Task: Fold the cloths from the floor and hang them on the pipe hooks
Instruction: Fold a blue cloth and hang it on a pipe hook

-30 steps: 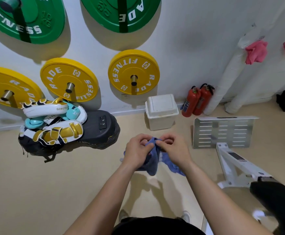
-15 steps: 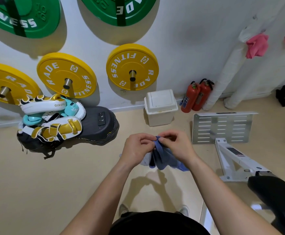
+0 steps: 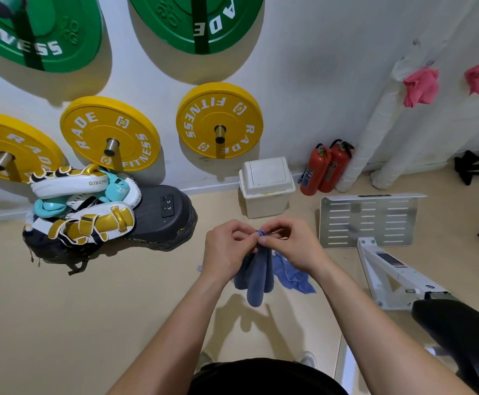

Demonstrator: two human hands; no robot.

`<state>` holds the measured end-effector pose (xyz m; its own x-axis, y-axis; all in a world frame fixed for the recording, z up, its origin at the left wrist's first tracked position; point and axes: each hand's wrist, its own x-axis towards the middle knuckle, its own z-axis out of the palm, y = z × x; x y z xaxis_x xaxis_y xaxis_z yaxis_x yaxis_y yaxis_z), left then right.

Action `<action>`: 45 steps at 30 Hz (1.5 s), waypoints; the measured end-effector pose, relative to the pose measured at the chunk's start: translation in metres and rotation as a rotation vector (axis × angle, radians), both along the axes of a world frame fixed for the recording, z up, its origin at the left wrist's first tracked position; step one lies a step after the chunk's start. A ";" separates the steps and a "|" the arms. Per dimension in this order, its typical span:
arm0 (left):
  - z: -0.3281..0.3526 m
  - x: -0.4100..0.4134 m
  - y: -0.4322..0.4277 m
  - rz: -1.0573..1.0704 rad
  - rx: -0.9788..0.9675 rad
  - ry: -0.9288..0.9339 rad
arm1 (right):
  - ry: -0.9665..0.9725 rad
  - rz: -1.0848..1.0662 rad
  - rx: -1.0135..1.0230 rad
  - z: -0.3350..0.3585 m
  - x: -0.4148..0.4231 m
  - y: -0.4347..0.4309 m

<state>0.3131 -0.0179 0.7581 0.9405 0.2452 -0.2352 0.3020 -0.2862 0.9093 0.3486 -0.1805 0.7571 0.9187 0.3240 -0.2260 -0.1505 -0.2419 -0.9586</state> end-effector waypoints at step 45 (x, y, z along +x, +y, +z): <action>-0.008 -0.001 0.119 0.156 0.342 0.055 | -0.251 -0.235 -0.487 0.036 0.094 -0.039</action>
<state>0.3118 0.1013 0.7503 0.8737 0.4578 -0.1645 0.4121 -0.5169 0.7503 0.4425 -0.2200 0.7931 0.9978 0.0196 -0.0639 -0.0358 -0.6502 -0.7589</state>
